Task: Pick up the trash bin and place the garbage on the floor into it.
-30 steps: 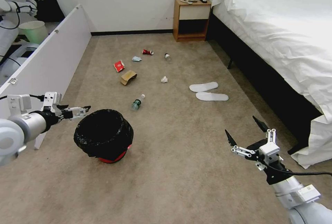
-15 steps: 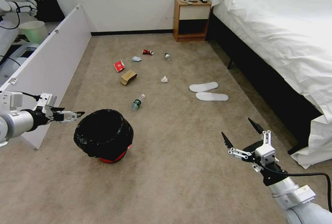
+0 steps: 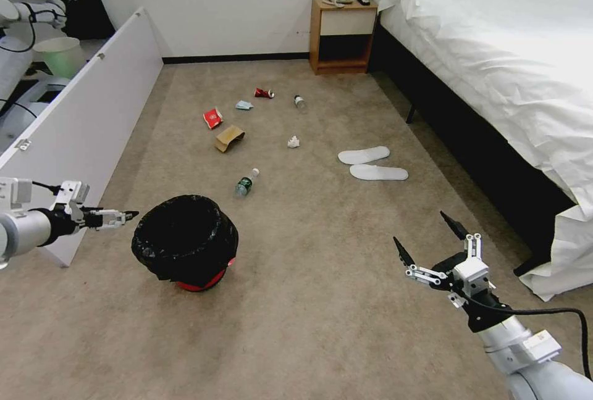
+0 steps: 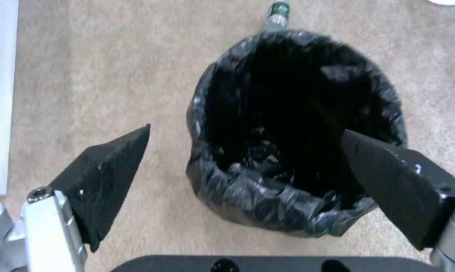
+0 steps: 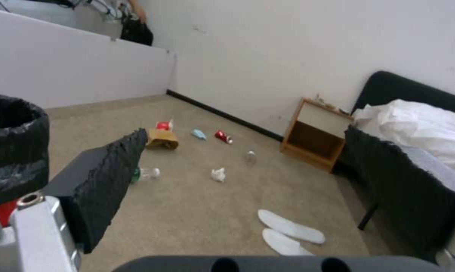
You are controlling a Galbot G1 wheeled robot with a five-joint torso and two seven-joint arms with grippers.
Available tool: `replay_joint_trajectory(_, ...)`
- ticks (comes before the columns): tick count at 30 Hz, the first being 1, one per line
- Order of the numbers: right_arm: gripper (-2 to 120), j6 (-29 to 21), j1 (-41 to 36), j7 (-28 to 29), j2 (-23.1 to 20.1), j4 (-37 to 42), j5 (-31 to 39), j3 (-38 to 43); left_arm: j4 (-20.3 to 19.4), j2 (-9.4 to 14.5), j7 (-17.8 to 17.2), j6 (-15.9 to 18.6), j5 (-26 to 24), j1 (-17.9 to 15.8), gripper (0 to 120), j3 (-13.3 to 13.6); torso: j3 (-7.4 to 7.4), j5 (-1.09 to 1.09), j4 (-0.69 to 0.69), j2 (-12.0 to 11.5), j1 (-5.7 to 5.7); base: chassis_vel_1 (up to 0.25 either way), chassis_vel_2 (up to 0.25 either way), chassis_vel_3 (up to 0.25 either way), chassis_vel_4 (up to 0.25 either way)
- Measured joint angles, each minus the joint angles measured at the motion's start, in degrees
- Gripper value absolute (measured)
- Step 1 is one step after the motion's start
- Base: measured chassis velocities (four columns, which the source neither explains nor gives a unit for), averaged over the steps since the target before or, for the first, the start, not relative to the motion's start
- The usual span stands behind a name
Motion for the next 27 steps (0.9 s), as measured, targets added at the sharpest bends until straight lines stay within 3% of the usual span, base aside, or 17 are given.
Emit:
replay_joint_trajectory(14, 100, -0.23, 2.24, -0.65, -2.52, -1.37, 1.03, -2.82, 2.34, -3.15, -3.59, -0.05, -1.99, 0.91, 100, 1.43, 0.0, 0.0, 0.0, 0.0, 0.0, 0.0, 0.0, 0.0, 0.0)
replay_joint_trajectory(16, 100, -0.4, 3.09, -1.13, -3.16, -1.67, 1.34, -3.46, 2.46, -3.21, -6.15, -0.06, -5.55, 0.15, 100, 2.08, 0.0, 0.0, 0.0, 0.0, 0.0, 0.0, 0.0, 0.0, 0.0)
replay_joint_trajectory(20, 100, -0.57, 3.57, -1.31, -3.33, -1.9, 1.53, -3.96, 2.8, -3.32, -8.03, -0.06, -7.84, -1.37, 100, 3.29, 0.0, 0.01, 0.01, 0.0, 0.0, 0.0, 0.0, 0.0, 0.0)
replay_joint_trajectory(22, 100, -0.74, 3.95, -1.52, -3.54, -2.17, 1.68, -4.33, 4.3, -3.8, -9.94, -0.09, -9.63, -5.19, 100, 6.75, 0.0, 0.0, 0.0, 0.0, 0.0, 0.0, 0.0, 0.0, 0.0)
replay_joint_trajectory(26, 100, -0.89, 4.27, -1.67, -3.98, -2.25, 1.89, -4.37, 5.6, -4.3, -11.03, -0.09, -10.75, -8.39, 100, 9.69, 0.0, 0.0, -0.01, 0.0, 0.0, 0.0, 0.0, 0.0, 0.0)
replay_joint_trajectory(27, 100, -1.07, 4.45, -1.76, -4.38, -2.26, 2.2, -4.37, 6.58, -4.59, -11.54, -0.09, -11.32, -10.79, 100, 12.01, 0.0, 0.0, 0.0, 0.0, 0.0, 0.0, 0.0, 0.0, 0.0)
